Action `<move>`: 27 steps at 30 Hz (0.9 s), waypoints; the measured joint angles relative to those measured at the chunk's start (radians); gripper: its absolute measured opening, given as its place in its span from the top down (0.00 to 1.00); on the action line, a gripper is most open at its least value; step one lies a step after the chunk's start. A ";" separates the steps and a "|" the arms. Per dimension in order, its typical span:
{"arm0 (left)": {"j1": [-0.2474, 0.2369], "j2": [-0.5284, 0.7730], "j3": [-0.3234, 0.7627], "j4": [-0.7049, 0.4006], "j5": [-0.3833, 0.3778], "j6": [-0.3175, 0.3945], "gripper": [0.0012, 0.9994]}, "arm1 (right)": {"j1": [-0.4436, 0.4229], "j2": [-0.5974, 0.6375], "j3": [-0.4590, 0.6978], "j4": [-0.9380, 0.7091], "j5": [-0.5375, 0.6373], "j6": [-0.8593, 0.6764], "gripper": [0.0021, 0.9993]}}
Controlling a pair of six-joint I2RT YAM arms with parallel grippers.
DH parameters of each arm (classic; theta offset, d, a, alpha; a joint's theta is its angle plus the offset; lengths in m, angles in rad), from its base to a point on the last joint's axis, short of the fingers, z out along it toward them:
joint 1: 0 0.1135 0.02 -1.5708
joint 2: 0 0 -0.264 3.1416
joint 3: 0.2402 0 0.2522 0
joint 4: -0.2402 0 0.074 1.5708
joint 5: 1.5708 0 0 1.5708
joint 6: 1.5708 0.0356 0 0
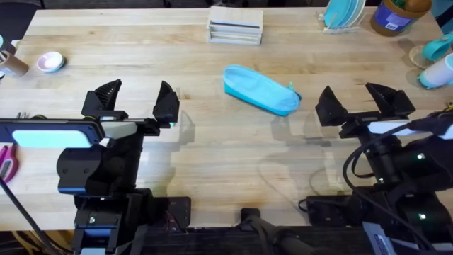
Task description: Unzip the bag, pick up the pens from the table one at a time and place them inside, then zip the bag closed.
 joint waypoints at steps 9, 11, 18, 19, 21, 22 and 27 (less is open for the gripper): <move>0.000 0.000 0.000 0.000 0.000 0.000 0.01 | 0.000 0.000 0.000 -0.004 0.000 0.000 0.00; 0.000 0.000 0.000 0.000 0.000 0.000 0.01 | 0.000 0.000 0.000 0.000 0.000 0.000 0.00; 0.000 0.000 0.004 -0.030 0.003 0.000 0.01 | 0.000 0.003 0.053 -0.120 -0.022 0.000 0.00; 0.000 0.000 0.008 -0.046 0.006 0.000 0.01 | 0.000 0.007 0.068 -0.158 -0.023 0.000 0.00; 0.000 0.003 0.025 -0.090 0.020 0.000 0.01 | 0.000 0.031 0.105 -0.246 -0.027 0.000 0.00; 0.000 0.045 0.082 -0.140 0.049 0.001 0.01 | 0.000 0.095 0.164 -0.325 -0.035 0.000 0.00; 0.000 0.271 0.277 -0.211 0.170 0.114 0.01 | 0.000 0.312 0.394 -0.433 -0.050 0.000 0.00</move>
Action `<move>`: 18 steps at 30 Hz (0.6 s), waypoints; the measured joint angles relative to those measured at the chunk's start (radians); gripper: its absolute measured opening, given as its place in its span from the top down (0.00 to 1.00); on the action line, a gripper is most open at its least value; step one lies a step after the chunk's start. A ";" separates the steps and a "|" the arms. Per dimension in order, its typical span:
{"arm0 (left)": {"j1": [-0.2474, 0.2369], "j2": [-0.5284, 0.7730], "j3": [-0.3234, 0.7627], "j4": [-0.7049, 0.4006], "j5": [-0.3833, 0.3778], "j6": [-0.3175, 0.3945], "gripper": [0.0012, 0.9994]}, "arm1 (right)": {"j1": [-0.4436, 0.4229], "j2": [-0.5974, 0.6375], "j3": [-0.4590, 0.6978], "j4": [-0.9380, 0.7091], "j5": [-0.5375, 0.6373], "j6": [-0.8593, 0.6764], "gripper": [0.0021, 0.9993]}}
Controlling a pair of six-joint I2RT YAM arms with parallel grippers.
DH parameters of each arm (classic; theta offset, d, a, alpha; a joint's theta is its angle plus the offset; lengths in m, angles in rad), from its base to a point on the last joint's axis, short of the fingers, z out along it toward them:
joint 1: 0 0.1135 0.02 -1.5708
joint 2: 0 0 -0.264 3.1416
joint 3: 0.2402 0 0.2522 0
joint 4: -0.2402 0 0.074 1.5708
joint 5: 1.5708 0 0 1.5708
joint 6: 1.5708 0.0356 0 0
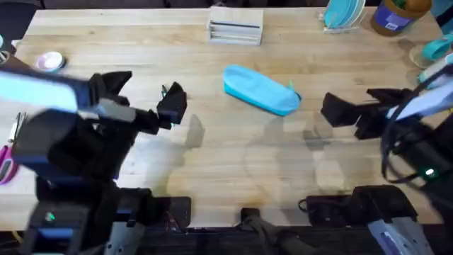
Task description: Unzip the bag, pick up the pens from the table one at a time and place them inside, then zip the bag closed.
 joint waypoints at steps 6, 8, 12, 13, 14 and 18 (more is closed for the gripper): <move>0.000 0.291 0.219 -0.126 0.079 0.091 0.01 | 0.000 0.239 0.200 -0.068 -0.057 0.000 0.00; 0.000 0.384 0.307 -0.182 0.091 0.103 0.01 | 0.000 0.309 0.258 -0.085 -0.073 0.000 0.00; 0.000 0.622 0.557 -0.330 0.142 0.128 0.01 | 0.000 0.474 0.434 -0.182 -0.097 0.000 0.00; 0.000 0.660 0.601 -0.350 0.158 0.137 0.01 | 0.000 0.495 0.459 -0.198 -0.098 0.000 0.00; 0.000 0.687 0.631 -0.368 0.172 0.146 0.01 | 0.000 0.515 0.482 -0.214 -0.099 0.000 0.00; 0.000 0.805 0.771 -0.477 0.225 0.194 0.01 | 0.000 0.583 0.557 -0.269 -0.101 0.000 0.00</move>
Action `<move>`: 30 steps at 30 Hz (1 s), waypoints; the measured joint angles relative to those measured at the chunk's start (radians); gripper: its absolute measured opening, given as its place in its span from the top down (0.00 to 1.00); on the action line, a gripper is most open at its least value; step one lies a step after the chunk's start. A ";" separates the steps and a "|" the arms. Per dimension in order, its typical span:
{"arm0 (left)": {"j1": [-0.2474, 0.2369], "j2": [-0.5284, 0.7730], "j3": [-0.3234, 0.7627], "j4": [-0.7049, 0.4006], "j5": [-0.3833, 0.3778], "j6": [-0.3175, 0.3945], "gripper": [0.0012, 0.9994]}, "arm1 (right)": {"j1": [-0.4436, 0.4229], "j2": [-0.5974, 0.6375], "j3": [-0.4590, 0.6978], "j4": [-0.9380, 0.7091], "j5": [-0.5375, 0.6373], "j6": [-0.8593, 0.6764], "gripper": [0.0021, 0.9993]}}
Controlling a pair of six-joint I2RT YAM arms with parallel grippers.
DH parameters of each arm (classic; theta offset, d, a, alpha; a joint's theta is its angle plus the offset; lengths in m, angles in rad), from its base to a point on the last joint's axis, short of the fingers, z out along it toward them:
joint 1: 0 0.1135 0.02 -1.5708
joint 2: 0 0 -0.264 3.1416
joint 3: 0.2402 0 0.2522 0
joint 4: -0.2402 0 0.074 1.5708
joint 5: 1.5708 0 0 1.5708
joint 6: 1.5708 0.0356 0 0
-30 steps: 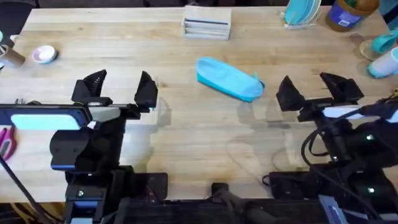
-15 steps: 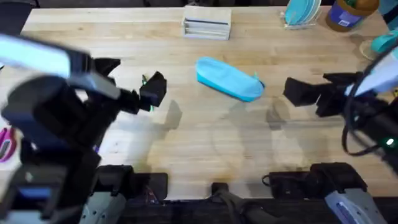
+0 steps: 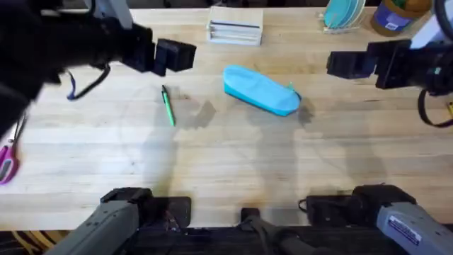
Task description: Unzip the bag, pick up the pens from the table one at a time and place them inside, then zip the bag closed.
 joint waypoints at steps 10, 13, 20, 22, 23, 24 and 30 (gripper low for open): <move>-0.032 0.173 0.149 -0.090 0.076 0.184 0.01 | 0.000 0.045 0.042 -0.027 0.000 0.000 0.00; -0.203 0.257 0.176 -0.087 0.063 0.445 0.01 | 0.000 0.045 0.042 -0.027 0.001 0.000 0.00; -0.293 0.450 0.281 -0.074 0.043 0.627 0.01 | 0.000 0.045 0.042 -0.027 0.001 0.000 0.00; -0.302 0.486 0.282 -0.074 0.055 0.684 0.01 | 0.000 0.045 0.042 -0.027 0.001 0.000 0.00; -0.306 0.499 0.282 -0.074 0.061 0.703 0.01 | 0.000 0.045 0.042 -0.027 0.000 0.000 0.00; -0.309 0.517 0.282 -0.074 0.073 0.727 0.01 | 0.000 0.045 0.042 -0.027 0.001 0.000 0.00; -0.313 0.641 0.282 0.030 0.124 0.802 0.01 | 0.000 0.046 0.042 -0.033 0.000 0.000 0.00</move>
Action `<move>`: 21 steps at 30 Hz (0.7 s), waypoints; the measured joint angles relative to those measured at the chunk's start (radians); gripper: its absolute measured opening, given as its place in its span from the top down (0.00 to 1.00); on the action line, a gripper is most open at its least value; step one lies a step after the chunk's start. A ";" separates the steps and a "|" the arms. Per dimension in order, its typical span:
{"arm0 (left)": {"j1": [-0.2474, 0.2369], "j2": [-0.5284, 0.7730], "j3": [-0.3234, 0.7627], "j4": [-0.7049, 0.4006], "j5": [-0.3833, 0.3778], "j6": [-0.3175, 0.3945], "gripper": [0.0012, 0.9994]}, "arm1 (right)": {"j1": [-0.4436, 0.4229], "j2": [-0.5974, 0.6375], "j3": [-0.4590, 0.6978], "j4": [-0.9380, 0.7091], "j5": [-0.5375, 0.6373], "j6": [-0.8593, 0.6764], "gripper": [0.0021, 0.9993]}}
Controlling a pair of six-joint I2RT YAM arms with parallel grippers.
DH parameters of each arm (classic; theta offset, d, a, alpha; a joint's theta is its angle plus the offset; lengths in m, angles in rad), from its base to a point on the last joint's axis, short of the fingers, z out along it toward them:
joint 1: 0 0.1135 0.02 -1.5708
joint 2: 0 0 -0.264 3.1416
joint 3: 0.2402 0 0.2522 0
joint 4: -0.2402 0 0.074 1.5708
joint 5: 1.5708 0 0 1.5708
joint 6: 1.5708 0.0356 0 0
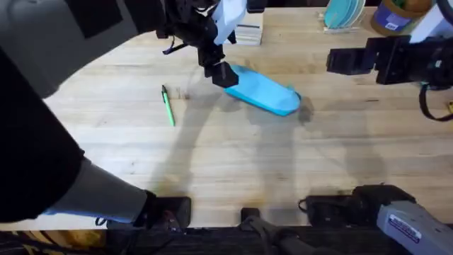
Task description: Unzip the bag, pick up the pens from the table one at a time and place them inside, then zip the bag closed.
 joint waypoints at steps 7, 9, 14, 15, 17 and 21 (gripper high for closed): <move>0.000 0.001 0.000 0.009 0.003 0.007 0.01 | 0.000 0.001 0.000 0.000 0.000 0.000 0.00; 0.000 0.001 0.000 0.009 0.002 0.007 0.01 | 0.000 0.010 0.000 0.000 0.000 0.000 0.00; 0.000 0.030 0.000 0.016 0.005 0.010 0.01 | 0.000 0.061 0.000 0.000 0.000 0.000 0.00; 0.000 0.042 0.000 0.016 0.010 0.010 0.01 | 0.000 0.072 0.000 0.000 0.000 0.000 0.00; 0.000 0.073 0.000 0.016 0.029 0.010 0.01 | 0.000 0.092 0.000 0.000 0.000 0.000 0.00; 0.000 0.122 0.000 0.016 0.111 0.026 0.01 | 0.000 0.123 0.000 0.000 0.000 0.000 0.00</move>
